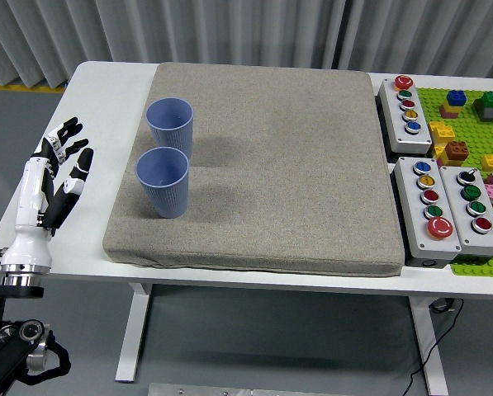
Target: Pick cup pour cup place
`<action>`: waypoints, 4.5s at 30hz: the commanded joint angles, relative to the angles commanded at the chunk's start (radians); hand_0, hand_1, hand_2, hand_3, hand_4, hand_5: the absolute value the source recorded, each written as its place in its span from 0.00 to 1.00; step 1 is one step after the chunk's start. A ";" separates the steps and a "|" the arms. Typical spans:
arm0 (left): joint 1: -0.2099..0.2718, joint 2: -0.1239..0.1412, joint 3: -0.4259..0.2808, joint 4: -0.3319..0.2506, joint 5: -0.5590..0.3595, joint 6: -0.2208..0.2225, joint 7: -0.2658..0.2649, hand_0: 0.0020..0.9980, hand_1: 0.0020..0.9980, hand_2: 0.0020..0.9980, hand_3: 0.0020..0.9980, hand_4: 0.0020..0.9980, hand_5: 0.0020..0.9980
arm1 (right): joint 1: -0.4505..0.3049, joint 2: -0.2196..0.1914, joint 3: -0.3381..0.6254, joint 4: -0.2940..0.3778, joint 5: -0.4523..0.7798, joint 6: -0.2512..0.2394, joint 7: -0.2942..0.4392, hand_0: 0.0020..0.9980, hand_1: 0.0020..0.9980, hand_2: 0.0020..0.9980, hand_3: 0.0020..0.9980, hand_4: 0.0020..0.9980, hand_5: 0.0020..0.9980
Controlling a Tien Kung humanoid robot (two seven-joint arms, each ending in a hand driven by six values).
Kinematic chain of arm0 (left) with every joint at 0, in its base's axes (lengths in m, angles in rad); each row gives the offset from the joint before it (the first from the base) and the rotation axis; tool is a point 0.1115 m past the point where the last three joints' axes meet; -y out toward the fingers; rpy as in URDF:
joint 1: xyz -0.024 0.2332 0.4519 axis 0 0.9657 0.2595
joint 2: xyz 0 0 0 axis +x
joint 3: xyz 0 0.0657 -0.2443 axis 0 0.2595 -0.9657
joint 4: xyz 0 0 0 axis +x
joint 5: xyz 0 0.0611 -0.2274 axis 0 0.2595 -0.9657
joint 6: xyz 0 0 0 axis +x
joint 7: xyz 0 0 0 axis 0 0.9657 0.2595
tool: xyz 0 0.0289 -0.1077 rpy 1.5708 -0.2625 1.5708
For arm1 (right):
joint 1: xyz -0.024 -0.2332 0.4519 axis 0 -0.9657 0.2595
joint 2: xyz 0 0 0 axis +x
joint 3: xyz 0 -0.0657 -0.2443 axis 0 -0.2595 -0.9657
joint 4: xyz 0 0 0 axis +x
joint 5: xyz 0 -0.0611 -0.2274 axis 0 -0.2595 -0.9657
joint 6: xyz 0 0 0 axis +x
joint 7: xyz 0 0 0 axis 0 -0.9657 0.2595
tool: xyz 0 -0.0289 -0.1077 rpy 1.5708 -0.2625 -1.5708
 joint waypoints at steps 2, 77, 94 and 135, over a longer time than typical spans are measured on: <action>0.006 0.001 0.007 0.004 0.020 0.008 0.004 0.84 0.84 0.97 1.00 0.93 0.59 | 0.002 -0.001 0.001 0.000 -0.003 0.001 0.001 0.64 0.60 0.51 0.59 0.00 0.00; -0.242 -0.105 0.243 0.328 -0.171 -0.067 0.046 0.90 0.90 1.00 1.00 0.94 0.21 | 0.009 0.003 -0.023 -0.002 0.032 -0.002 0.001 0.64 0.60 0.51 0.59 0.00 0.00; -0.313 -0.123 0.238 0.394 -0.185 -0.088 0.049 0.90 0.88 1.00 1.00 0.92 0.17 | 0.015 0.005 -0.032 -0.003 0.048 -0.007 0.002 0.64 0.60 0.51 0.59 0.00 0.00; -0.344 -0.139 0.287 0.423 -0.261 -0.043 0.010 0.73 0.66 0.61 0.61 0.91 0.20 | 0.021 0.004 -0.030 -0.004 0.044 -0.003 0.003 0.64 0.60 0.51 0.59 0.00 0.00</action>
